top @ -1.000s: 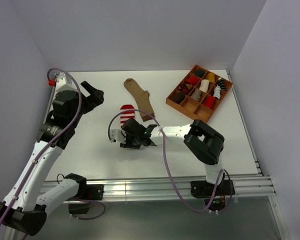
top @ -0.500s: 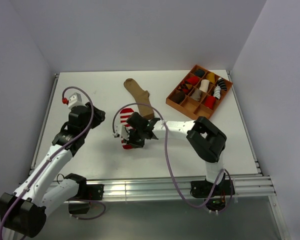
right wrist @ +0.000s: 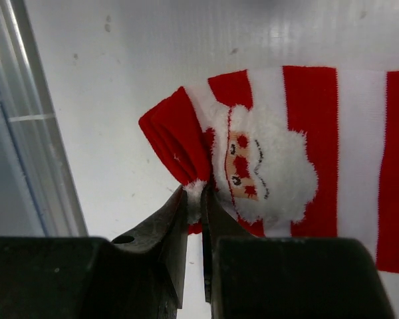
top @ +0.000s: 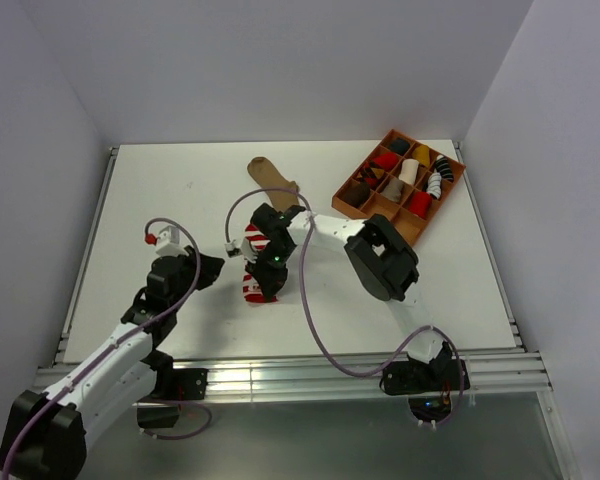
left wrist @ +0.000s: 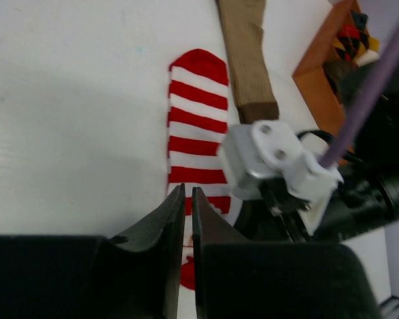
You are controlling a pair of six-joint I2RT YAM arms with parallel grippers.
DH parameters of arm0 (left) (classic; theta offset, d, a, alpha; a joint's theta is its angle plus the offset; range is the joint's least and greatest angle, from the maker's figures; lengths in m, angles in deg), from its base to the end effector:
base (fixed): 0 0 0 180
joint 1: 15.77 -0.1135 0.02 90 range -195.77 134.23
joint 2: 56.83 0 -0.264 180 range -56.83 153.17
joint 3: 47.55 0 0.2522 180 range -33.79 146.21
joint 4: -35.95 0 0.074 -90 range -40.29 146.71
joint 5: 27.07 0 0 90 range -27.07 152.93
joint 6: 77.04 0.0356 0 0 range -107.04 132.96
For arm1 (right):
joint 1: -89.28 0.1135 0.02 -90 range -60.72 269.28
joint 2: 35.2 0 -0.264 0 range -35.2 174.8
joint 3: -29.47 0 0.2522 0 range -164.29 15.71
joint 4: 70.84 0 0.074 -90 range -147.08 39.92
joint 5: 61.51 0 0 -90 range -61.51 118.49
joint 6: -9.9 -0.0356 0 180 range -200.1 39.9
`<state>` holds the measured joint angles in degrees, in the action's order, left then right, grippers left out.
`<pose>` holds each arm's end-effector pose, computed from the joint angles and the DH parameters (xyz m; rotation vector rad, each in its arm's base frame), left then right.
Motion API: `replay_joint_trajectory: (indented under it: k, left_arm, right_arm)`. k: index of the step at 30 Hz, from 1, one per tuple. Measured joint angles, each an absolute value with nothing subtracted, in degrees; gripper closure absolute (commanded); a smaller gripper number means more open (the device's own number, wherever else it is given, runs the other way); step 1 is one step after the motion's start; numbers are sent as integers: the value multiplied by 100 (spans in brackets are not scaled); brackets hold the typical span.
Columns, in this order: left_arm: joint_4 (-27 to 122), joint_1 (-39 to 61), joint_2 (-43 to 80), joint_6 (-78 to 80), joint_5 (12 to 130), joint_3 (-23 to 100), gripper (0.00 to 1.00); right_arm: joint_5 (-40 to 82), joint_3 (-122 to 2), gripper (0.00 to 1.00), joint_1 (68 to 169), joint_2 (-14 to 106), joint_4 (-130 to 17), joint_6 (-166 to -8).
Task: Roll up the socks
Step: Roll the sock at the center of the board.
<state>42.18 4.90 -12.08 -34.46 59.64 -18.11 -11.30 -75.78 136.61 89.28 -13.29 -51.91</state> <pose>0.1669 -0.0608 0.1926 -0.5049 1.9532 -0.7203 0.2752 0.3322 0.1494 -1.8356 2.1751 1.0696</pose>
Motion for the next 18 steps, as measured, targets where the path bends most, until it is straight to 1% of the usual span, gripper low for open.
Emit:
replay_joint_trajectory:
  k: [1,2,4,5,6,7,8,11,18]
  left_arm:
    - [3989,566,-1188,-3426,6058,-1931,83]
    - [3799,639,-1164,-3404,6152,-2019,77]
    - [3338,803,-1110,-3313,6338,-2224,73]
    - [3088,883,-1068,-3284,6423,-2320,70]
    - [2881,945,-1007,-3247,6508,-2401,69]
    - [2680,1012,-919,-3206,6600,-2478,68]
    - [2481,1078,-812,-3162,6674,-2547,63]
    - [1908,1227,-469,-3079,6913,-2766,57]
    - [1244,1358,-231,-3072,7066,-3085,54]
  right_arm:
    - [-1275,-7711,88,13646,9059,-1141,-5176]
    - [-1410,-7825,88,13633,9156,-973,-5161]
    - [-1616,-8002,88,13602,9289,-654,-5100]
    - [-1692,-8058,88,13585,9337,-514,-5054]
    - [-1806,-8159,88,13561,9416,-313,-5006]
    - [-1876,-8231,88,13539,9475,-195,-4968]
    - [-1961,-8310,88,13513,9551,-72,-4925]
    - [-2215,-8561,89,13419,9824,314,-4809]
    - [-2490,-8716,89,13202,10021,730,-4737]
